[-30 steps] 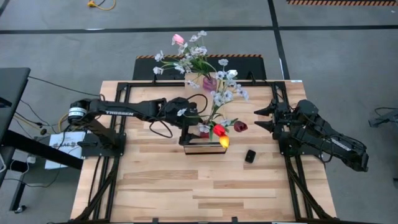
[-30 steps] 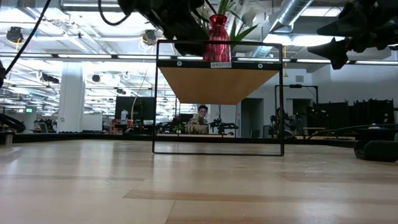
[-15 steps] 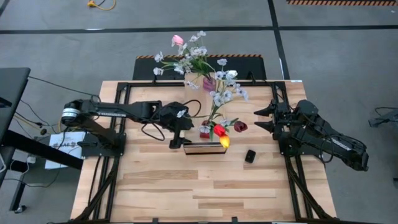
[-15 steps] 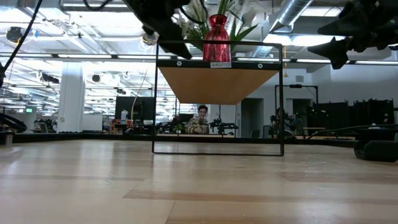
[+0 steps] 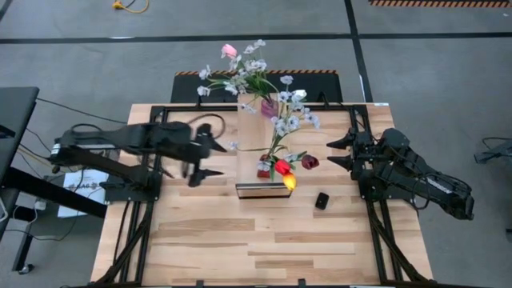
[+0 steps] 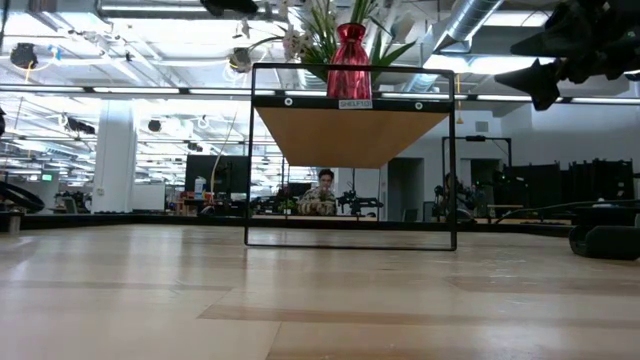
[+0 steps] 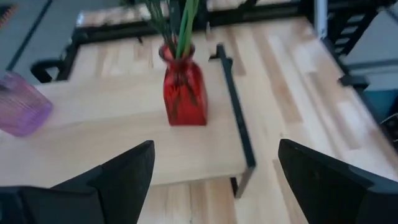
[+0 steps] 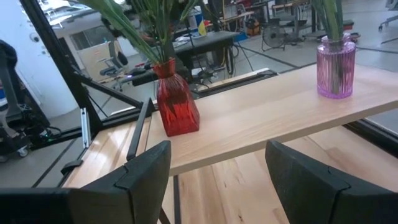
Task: Pick and place flowers into a vace then onto a shelf
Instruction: Return to Home Position
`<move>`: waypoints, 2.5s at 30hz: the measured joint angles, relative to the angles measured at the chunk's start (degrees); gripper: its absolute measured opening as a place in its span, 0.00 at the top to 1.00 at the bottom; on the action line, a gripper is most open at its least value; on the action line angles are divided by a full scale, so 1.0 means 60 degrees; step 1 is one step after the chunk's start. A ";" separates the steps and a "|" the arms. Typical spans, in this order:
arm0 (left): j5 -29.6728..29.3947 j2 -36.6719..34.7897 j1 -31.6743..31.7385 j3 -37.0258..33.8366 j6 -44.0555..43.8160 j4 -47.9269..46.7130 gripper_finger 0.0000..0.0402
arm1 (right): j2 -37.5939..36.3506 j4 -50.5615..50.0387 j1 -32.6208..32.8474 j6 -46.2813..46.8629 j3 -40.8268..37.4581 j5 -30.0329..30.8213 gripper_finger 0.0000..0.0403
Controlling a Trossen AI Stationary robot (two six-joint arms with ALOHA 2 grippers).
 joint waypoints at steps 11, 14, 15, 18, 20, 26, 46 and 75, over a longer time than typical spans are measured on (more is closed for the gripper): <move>-0.0438 -0.3293 0.0213 -0.1686 0.0364 0.1135 0.17 | -0.0002 0.0265 0.0000 -0.0145 0.0000 0.0003 0.37; -0.0017 -0.4229 0.0353 -0.3408 0.0019 0.2562 0.17 | -0.0002 0.0258 0.0000 -0.0144 0.0000 0.0004 0.37; 0.0163 -0.4540 0.0358 -0.4081 -0.0144 0.3205 0.17 | -0.0002 0.0245 0.0003 -0.0141 0.0000 0.0000 0.37; 0.0561 -0.5288 0.0359 -0.5982 -0.0733 0.5200 0.17 | -0.0002 0.0122 0.0065 -0.0012 0.0000 -0.0015 0.37; 0.0555 -0.5680 0.0362 -0.7095 -0.1042 0.6213 0.17 | -0.0016 0.0011 0.0124 0.0026 0.0000 -0.0013 0.37; 0.0636 -0.6964 0.0362 -0.9338 -0.1679 0.8225 0.17 | -0.0233 -0.0526 0.0374 0.0094 0.0000 0.0170 0.37; 0.1009 -1.0053 0.0362 -1.1242 -0.1860 0.7447 0.17 | -0.1325 0.2665 0.3805 -0.0205 -0.2823 0.3049 0.37; 0.0619 -1.0030 0.0362 -1.1271 -0.2203 0.6627 0.17 | -0.0902 0.2663 0.6688 0.0289 -0.2823 0.3038 0.37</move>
